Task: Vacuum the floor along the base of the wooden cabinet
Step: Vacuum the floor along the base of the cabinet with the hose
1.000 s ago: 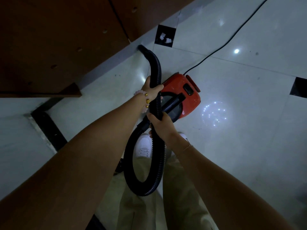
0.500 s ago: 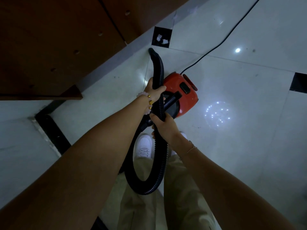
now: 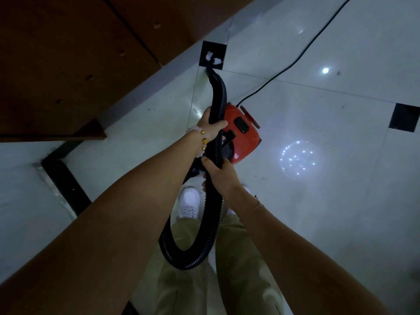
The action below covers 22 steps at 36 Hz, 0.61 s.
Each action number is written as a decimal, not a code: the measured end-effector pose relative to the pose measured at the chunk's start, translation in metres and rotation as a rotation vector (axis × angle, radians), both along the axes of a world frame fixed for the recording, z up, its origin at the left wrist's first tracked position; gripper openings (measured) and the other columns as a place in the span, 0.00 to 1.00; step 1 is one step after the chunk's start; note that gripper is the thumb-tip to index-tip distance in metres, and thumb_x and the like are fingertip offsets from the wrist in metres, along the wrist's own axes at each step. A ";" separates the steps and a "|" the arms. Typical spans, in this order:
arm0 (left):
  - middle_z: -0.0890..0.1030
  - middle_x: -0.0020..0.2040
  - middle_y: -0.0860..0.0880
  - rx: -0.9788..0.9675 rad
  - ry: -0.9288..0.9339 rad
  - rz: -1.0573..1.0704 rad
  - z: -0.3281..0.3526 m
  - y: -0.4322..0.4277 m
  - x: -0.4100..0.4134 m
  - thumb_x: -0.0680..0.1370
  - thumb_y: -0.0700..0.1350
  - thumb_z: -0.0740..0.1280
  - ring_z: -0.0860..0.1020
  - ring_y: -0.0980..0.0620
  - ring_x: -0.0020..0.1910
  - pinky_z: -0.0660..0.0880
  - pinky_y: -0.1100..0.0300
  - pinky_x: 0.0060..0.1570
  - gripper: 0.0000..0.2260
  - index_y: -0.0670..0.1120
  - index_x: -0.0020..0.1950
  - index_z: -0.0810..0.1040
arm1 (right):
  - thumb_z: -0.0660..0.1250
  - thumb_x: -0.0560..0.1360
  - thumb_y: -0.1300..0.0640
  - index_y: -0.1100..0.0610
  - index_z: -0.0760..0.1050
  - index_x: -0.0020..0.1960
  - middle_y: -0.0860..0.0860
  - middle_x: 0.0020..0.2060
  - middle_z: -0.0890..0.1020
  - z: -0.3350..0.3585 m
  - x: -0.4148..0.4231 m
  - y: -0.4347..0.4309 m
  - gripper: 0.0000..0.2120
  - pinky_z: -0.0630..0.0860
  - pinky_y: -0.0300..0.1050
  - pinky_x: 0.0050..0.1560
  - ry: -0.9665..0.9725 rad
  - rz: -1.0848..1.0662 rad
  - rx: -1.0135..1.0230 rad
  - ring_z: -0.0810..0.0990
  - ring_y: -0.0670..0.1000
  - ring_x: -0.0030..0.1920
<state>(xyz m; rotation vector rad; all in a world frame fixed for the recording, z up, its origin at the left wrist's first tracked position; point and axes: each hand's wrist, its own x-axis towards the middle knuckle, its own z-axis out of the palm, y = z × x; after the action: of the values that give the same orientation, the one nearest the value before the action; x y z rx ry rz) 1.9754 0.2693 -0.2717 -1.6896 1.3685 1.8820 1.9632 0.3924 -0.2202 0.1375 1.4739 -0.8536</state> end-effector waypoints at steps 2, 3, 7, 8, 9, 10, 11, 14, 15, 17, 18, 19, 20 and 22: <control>0.76 0.62 0.39 -0.006 0.002 -0.003 0.005 0.001 -0.006 0.77 0.47 0.65 0.80 0.45 0.47 0.77 0.45 0.60 0.28 0.55 0.76 0.58 | 0.64 0.77 0.53 0.60 0.68 0.55 0.54 0.33 0.74 0.000 -0.005 0.001 0.13 0.74 0.42 0.25 -0.008 0.000 0.002 0.72 0.50 0.24; 0.77 0.59 0.39 -0.008 0.006 -0.002 0.008 0.001 -0.010 0.78 0.47 0.65 0.79 0.46 0.44 0.77 0.46 0.59 0.27 0.55 0.75 0.59 | 0.64 0.77 0.53 0.60 0.67 0.55 0.54 0.33 0.74 0.000 -0.008 0.002 0.13 0.74 0.42 0.25 -0.012 0.001 0.001 0.72 0.50 0.24; 0.77 0.58 0.39 -0.013 -0.017 -0.008 0.012 0.003 -0.024 0.77 0.47 0.65 0.79 0.43 0.48 0.77 0.43 0.59 0.27 0.54 0.74 0.60 | 0.65 0.77 0.52 0.62 0.69 0.58 0.53 0.32 0.74 -0.002 -0.021 0.002 0.16 0.75 0.42 0.26 -0.001 0.013 -0.004 0.73 0.50 0.24; 0.77 0.60 0.39 -0.014 -0.027 -0.008 0.012 0.003 -0.027 0.77 0.48 0.65 0.80 0.42 0.51 0.76 0.42 0.60 0.28 0.55 0.75 0.59 | 0.65 0.77 0.52 0.63 0.69 0.59 0.53 0.32 0.74 -0.002 -0.023 0.002 0.17 0.75 0.41 0.25 0.008 0.017 -0.004 0.73 0.50 0.24; 0.76 0.64 0.39 -0.017 -0.047 -0.014 0.011 0.003 -0.030 0.77 0.49 0.66 0.79 0.40 0.56 0.76 0.42 0.61 0.29 0.55 0.75 0.59 | 0.65 0.77 0.52 0.63 0.69 0.60 0.53 0.32 0.74 -0.003 -0.026 0.002 0.18 0.75 0.41 0.25 0.013 0.020 -0.004 0.73 0.50 0.24; 0.75 0.66 0.39 -0.018 -0.057 -0.020 0.011 0.004 -0.033 0.76 0.50 0.66 0.78 0.39 0.59 0.75 0.42 0.62 0.29 0.56 0.75 0.58 | 0.65 0.77 0.52 0.64 0.69 0.60 0.53 0.31 0.74 -0.004 -0.028 0.002 0.18 0.75 0.41 0.24 0.015 0.019 -0.007 0.73 0.49 0.23; 0.74 0.67 0.39 -0.018 -0.066 -0.022 0.011 0.004 -0.035 0.76 0.50 0.66 0.77 0.39 0.62 0.74 0.42 0.63 0.30 0.56 0.76 0.58 | 0.65 0.77 0.52 0.65 0.69 0.60 0.53 0.31 0.74 -0.004 -0.030 0.002 0.19 0.74 0.41 0.24 0.015 0.017 -0.009 0.73 0.49 0.22; 0.73 0.68 0.38 -0.022 -0.079 -0.028 0.011 0.003 -0.039 0.76 0.51 0.66 0.76 0.38 0.63 0.74 0.42 0.64 0.30 0.56 0.76 0.57 | 0.65 0.77 0.53 0.65 0.69 0.60 0.53 0.31 0.74 -0.005 -0.033 0.000 0.19 0.74 0.40 0.23 0.016 0.023 -0.006 0.73 0.48 0.20; 0.73 0.68 0.38 -0.028 -0.077 -0.030 0.012 0.002 -0.039 0.76 0.50 0.66 0.76 0.38 0.63 0.74 0.42 0.64 0.30 0.55 0.76 0.58 | 0.64 0.77 0.53 0.65 0.69 0.60 0.54 0.31 0.74 -0.005 -0.034 0.000 0.19 0.74 0.40 0.23 0.017 0.028 -0.005 0.73 0.48 0.20; 0.74 0.67 0.38 -0.037 -0.058 -0.025 0.014 0.002 -0.039 0.77 0.49 0.65 0.78 0.39 0.59 0.75 0.43 0.63 0.28 0.53 0.76 0.58 | 0.64 0.77 0.53 0.65 0.69 0.60 0.54 0.31 0.74 -0.006 -0.034 0.000 0.19 0.74 0.41 0.24 0.014 0.033 -0.002 0.74 0.49 0.21; 0.75 0.66 0.39 -0.038 -0.054 -0.025 0.013 0.001 -0.039 0.78 0.49 0.64 0.80 0.41 0.55 0.75 0.43 0.62 0.28 0.54 0.76 0.57 | 0.64 0.77 0.53 0.65 0.70 0.60 0.54 0.31 0.74 -0.006 -0.034 0.000 0.19 0.75 0.41 0.24 0.011 0.032 0.001 0.74 0.50 0.23; 0.75 0.65 0.39 -0.037 -0.056 -0.028 0.013 0.001 -0.039 0.78 0.48 0.64 0.80 0.42 0.51 0.76 0.43 0.61 0.28 0.54 0.76 0.57 | 0.64 0.77 0.53 0.65 0.70 0.60 0.54 0.32 0.74 -0.007 -0.034 0.000 0.18 0.75 0.41 0.25 0.006 0.032 0.004 0.74 0.51 0.24; 0.76 0.64 0.39 -0.038 -0.053 -0.030 0.013 0.001 -0.038 0.78 0.48 0.64 0.80 0.43 0.49 0.77 0.44 0.60 0.28 0.54 0.76 0.57 | 0.64 0.77 0.53 0.65 0.70 0.59 0.54 0.32 0.74 -0.007 -0.034 0.000 0.18 0.75 0.41 0.25 0.002 0.033 0.008 0.74 0.52 0.24; 0.77 0.62 0.40 -0.050 -0.047 -0.032 0.011 0.000 -0.036 0.78 0.47 0.63 0.80 0.42 0.52 0.76 0.43 0.61 0.25 0.53 0.74 0.60 | 0.64 0.77 0.53 0.64 0.70 0.58 0.54 0.32 0.74 -0.007 -0.034 -0.001 0.16 0.75 0.41 0.25 -0.007 0.041 0.019 0.74 0.52 0.25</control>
<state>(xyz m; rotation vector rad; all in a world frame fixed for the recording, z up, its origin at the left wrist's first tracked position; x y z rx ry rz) 1.9398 0.2696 -0.2606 -1.7144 1.4273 1.7935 1.9293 0.3914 -0.2271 0.1234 1.4737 -0.8058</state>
